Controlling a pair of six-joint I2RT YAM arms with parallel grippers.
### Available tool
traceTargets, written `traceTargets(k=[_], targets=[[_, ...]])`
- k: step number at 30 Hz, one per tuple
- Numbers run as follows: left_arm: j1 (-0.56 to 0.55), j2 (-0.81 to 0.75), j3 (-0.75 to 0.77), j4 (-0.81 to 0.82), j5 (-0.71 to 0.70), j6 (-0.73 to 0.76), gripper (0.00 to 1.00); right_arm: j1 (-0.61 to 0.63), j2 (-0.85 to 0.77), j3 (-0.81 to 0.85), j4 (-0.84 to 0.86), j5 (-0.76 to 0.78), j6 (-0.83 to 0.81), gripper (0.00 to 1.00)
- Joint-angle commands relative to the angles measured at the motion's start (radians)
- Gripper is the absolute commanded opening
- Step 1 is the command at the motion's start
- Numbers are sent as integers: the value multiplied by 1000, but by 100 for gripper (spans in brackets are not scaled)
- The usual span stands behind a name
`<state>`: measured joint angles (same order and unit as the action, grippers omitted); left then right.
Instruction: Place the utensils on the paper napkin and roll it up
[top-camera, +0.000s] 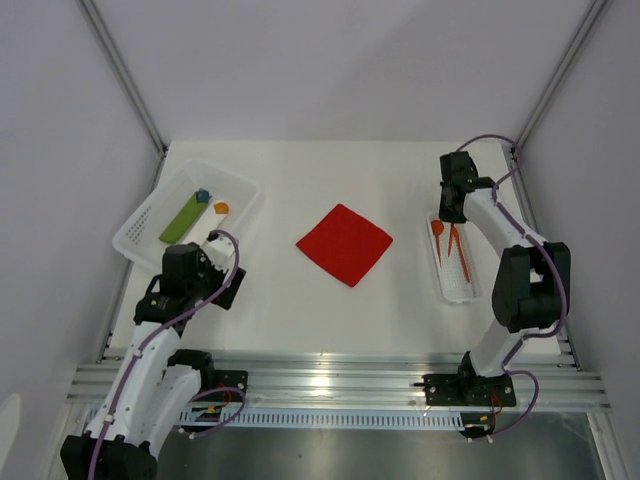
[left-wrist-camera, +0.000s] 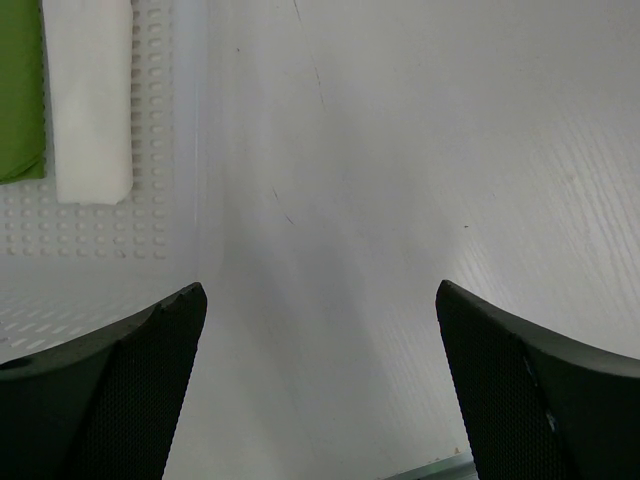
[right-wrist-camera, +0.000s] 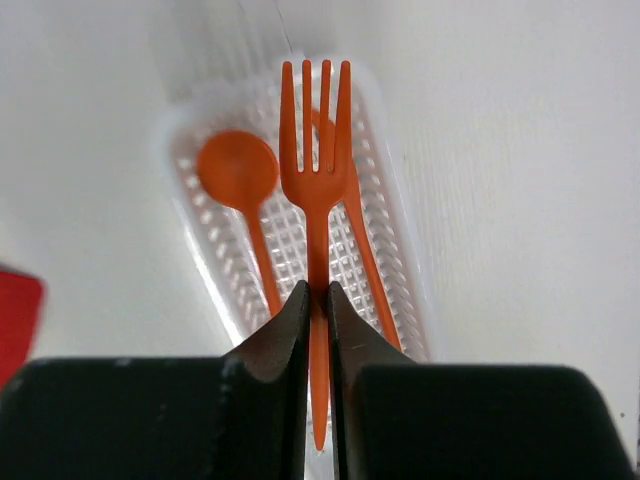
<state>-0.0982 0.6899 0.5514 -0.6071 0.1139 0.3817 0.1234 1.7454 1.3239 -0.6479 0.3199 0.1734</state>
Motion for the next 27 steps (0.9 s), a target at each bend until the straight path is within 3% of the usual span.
traceTargets(k=[1,7,11,17,27], targets=[[0,-16,-8,20,-13,-18,99,86,-90,93,-25,94,-20,0],[0,-26,-11,23,-28,-24,99,361,-52,155,57,21,40,0],[2,-35,-13,23,-33,-26,99,534,112,285,79,7,98,0],[2,-36,-13,24,-33,-24,99,579,359,507,42,-54,179,0],[2,-29,-15,24,-23,-21,99,571,482,521,47,-56,255,0]])
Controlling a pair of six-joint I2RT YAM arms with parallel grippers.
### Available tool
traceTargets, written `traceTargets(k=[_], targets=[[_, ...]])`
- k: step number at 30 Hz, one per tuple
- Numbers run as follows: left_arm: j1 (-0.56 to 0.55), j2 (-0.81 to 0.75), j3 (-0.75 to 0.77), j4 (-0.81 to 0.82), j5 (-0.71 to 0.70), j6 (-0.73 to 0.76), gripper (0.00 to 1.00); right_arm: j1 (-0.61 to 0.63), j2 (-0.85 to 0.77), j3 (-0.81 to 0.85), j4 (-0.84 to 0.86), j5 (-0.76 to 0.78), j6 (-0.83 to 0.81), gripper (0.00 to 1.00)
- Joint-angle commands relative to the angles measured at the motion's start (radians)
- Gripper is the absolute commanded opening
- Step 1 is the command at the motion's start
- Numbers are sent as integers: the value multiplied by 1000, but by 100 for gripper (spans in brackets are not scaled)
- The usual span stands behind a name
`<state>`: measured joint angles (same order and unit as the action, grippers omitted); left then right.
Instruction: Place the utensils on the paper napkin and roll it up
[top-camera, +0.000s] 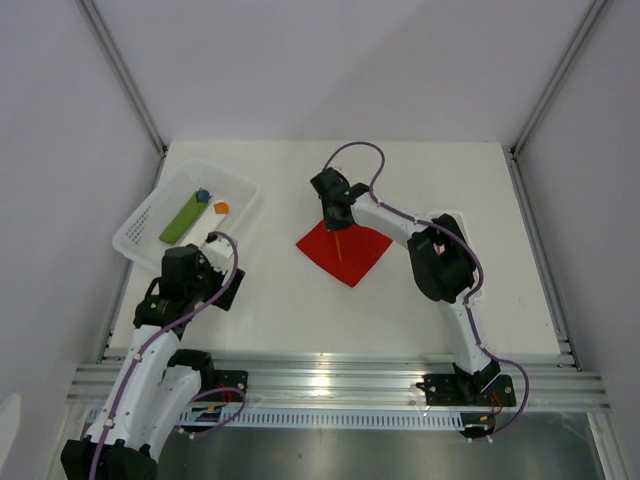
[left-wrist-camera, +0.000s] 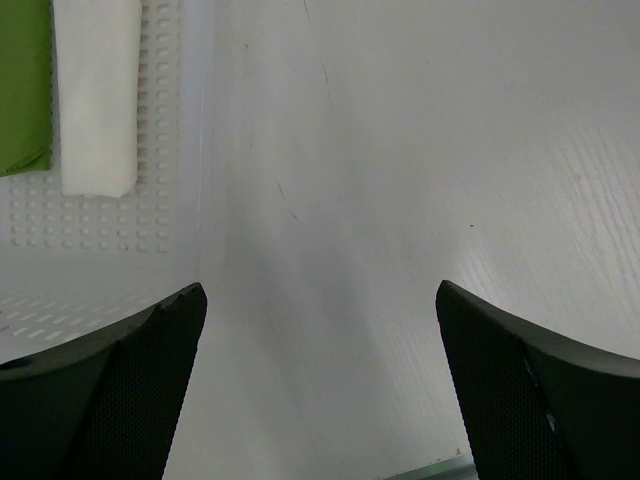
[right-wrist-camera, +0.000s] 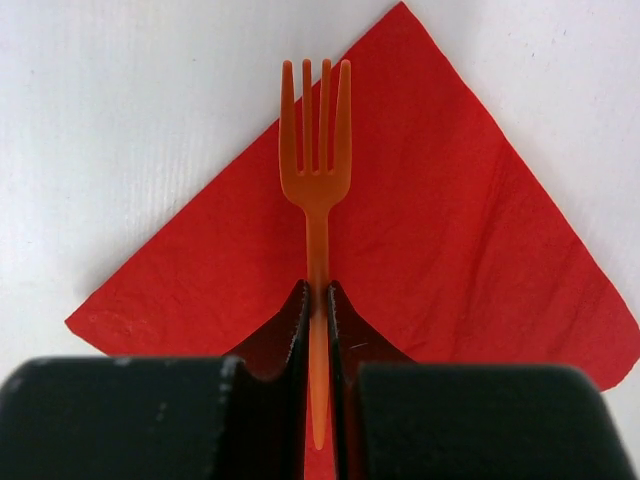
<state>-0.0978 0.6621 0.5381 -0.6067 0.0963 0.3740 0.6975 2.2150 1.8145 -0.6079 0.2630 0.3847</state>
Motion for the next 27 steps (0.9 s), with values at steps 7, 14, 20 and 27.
traceTargets(k=[7,14,20,27], targets=[[0,2,-4,25,-7,-14,99,-21,21,0,23,-22,79,0],[1,8,-3,25,-6,-14,100,-33,35,2,27,-22,79,0],[1,7,-3,27,-7,-15,100,-41,61,6,23,-19,80,0],[1,4,-3,27,-9,-14,100,-43,77,17,23,-19,86,0]])
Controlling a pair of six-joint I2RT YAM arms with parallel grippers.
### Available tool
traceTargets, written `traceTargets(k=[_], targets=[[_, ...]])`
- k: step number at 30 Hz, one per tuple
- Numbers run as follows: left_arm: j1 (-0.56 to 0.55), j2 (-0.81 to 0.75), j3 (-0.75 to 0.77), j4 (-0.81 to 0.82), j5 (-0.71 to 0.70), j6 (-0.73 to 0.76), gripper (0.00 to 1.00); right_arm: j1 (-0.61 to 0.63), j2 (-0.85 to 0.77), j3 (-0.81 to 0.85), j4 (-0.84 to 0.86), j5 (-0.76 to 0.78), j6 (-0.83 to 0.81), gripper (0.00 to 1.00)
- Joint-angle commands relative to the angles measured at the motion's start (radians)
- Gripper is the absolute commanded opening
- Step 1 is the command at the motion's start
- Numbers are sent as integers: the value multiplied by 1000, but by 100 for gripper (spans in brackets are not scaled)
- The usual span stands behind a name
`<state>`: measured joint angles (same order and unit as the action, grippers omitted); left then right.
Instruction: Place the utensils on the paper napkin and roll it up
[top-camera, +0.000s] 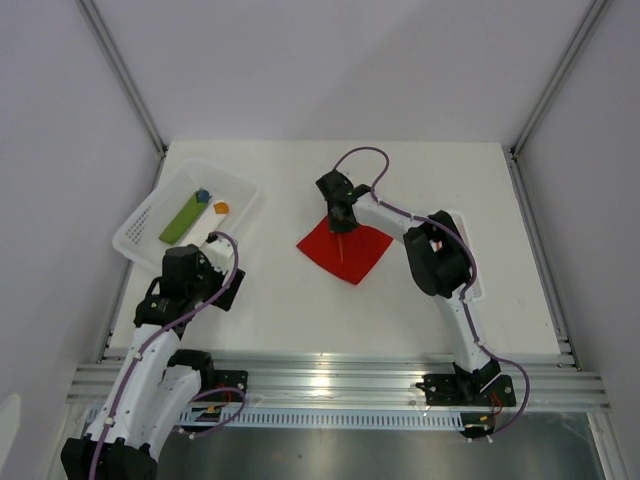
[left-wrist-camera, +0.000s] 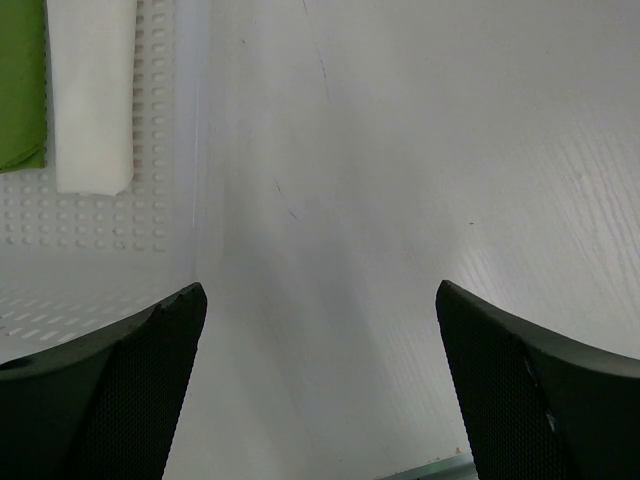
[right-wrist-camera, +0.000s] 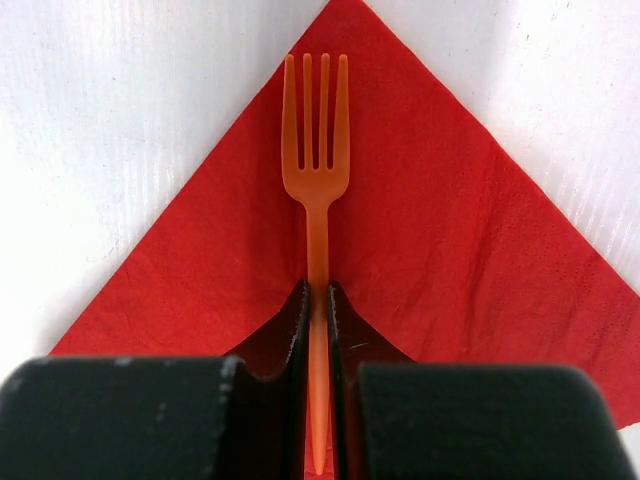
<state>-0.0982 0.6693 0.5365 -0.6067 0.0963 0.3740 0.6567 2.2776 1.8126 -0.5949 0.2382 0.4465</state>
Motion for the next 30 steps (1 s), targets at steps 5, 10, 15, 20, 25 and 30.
traceTargets(k=[5,10,15,20,25,30], targets=[[2,-4,-3,27,-6,-14,99,3,5,39,0,21,17,0],[2,-7,-4,27,-7,-14,99,4,-7,71,-23,20,6,0],[2,-7,-3,25,-6,-12,100,6,-35,86,-20,26,0,0],[2,-8,-1,25,-6,-12,100,3,-20,97,-34,29,8,0],[2,-8,-3,27,-6,-12,100,3,0,88,-29,6,27,0],[2,-8,-4,25,-7,-12,100,-3,16,80,-26,-5,40,0]])
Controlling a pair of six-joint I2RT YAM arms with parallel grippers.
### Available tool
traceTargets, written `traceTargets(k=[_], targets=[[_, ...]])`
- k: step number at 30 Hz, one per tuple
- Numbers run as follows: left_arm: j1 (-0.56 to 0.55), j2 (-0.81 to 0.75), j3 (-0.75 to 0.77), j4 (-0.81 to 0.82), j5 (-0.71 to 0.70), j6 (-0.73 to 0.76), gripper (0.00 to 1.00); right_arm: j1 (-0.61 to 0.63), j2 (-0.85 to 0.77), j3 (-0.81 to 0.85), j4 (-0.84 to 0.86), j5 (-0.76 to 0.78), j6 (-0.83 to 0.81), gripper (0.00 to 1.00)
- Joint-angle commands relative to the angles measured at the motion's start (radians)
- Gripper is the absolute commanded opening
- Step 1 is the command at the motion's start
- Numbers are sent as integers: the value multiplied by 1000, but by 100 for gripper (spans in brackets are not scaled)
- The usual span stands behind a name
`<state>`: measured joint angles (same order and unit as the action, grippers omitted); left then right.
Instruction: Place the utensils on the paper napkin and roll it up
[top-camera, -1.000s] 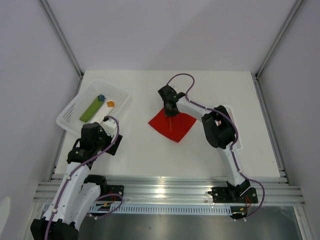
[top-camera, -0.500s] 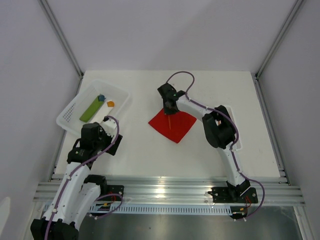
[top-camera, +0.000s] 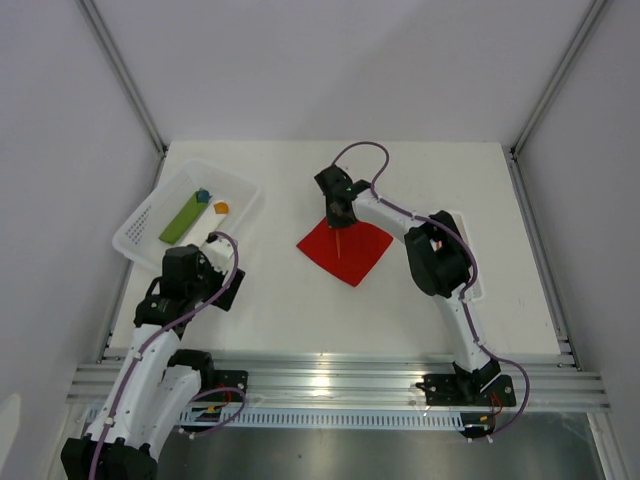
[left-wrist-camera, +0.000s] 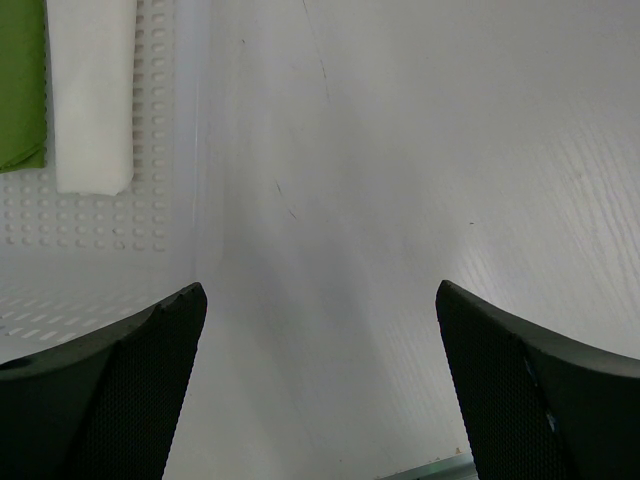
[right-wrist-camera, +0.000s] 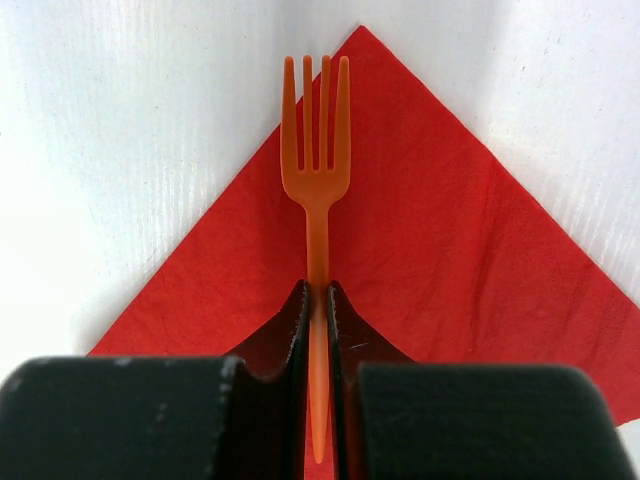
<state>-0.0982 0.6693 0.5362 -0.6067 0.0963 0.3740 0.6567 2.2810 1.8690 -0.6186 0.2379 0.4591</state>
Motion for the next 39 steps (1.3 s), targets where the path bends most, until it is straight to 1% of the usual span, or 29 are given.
traceTargets(k=[1,5,11,13,19,20,23,26,29,33,34,36,37,38,39], targets=[[0,-8,-2,25,-7,-10,100,-6,14,10,5,-6,30,0],[2,-7,-2,27,-7,-14,99,-17,18,-10,20,-22,41,0],[0,-5,-4,27,-10,-12,100,-23,29,-14,20,-25,42,7],[2,-4,-2,27,-10,-12,99,-23,28,-14,20,-22,41,8],[2,-7,-2,25,-10,-12,99,-25,26,-11,19,-31,30,15],[2,-7,-2,24,-9,-14,99,-26,25,-11,19,-31,32,18],[2,-5,-2,25,-10,-14,99,-29,14,-13,13,-34,30,25],[0,-7,-1,25,-7,-14,100,-26,-5,-8,11,-28,20,26],[2,-8,-4,25,-7,-12,100,-26,-43,10,0,-25,1,27],[2,-10,-4,25,-9,-14,100,-32,-127,58,-45,-48,-86,31],[2,-13,-5,25,-7,-12,100,-35,-191,59,-52,-55,-114,32],[2,-14,-4,24,-10,-12,100,-52,-273,15,-58,-57,-181,34],[2,-16,-4,24,-10,-14,99,-68,-366,-16,-69,-30,-242,35],[2,-16,-4,25,-10,-14,99,-115,-411,-86,-76,-25,-267,37],[2,-11,-5,27,-9,-14,100,-152,-452,-121,-102,-29,-283,38]])
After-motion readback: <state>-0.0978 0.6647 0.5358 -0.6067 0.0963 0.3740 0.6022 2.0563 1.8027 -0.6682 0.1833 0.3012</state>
